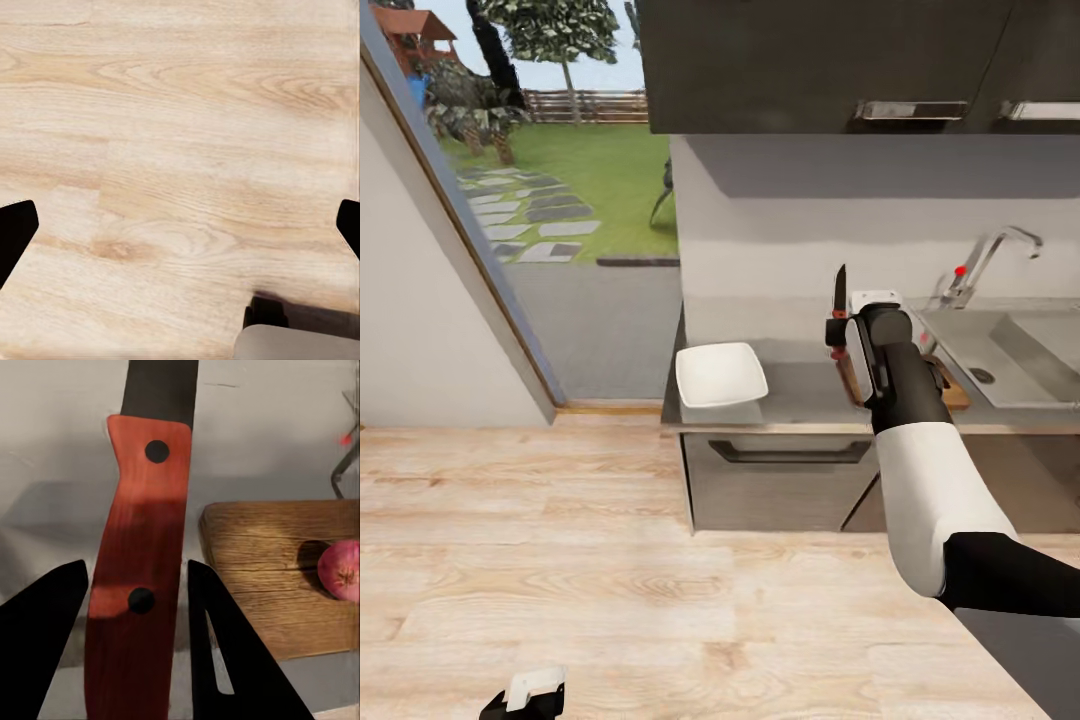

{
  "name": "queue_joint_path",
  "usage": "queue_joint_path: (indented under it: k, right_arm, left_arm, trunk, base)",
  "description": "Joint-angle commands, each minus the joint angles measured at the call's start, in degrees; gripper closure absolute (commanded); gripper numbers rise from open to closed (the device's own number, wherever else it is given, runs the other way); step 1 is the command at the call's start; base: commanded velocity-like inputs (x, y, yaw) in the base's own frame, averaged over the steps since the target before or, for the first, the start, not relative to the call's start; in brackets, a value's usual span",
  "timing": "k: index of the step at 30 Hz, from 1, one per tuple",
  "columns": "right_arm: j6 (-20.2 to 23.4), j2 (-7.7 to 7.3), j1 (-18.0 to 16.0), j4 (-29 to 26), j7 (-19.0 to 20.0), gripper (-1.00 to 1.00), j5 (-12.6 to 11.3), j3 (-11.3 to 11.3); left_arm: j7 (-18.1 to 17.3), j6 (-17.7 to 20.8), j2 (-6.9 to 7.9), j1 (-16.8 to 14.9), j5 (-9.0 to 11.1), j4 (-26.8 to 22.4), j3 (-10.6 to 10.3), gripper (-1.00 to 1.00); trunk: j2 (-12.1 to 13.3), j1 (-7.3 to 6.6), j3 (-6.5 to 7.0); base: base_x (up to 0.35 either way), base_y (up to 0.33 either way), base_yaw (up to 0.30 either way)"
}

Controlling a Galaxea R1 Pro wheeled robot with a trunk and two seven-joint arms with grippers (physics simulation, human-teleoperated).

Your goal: In the kitchen, take the Vidalia onion out of the sink, dice it on the chopping board with the paring knife, put the diced onion into the bowl on the countertop, then place both the paring knife and the chopping board into the sink.

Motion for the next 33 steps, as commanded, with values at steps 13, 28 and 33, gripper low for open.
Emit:
queue_joint_path:
  k: [13,28,33]
  right_arm:
    - [0.2,0.12,0.0,0.3,0.3,1.00,0.4,-0.1]
    - [0.2,0.13,0.0,0.3,0.3,1.00,0.4,-0.1]
    - [0.2,0.13,0.0,0.4,0.3,1.00,0.4,-0.1]
  left_arm:
    - [0.2,0.7,-0.03,-0.1,0.2,0.2,-0.5,-1.00]
    - [0.2,0.7,-0.03,-0.1,0.2,0.2,-0.5,-1.00]
    - [0.2,0.7,-0.03,-0.1,0.2,0.2,-0.5,-1.00]
  trunk:
    - [-0.1,0.03,-0.15]
    - [-0.1,0.03,-0.59]
    - [-0.1,0.03,-0.66]
  base:
    - [-0.004,-0.308,0.000]
    - [0.000,-0.313,0.048]
    - [0.000,-0.305,0.067]
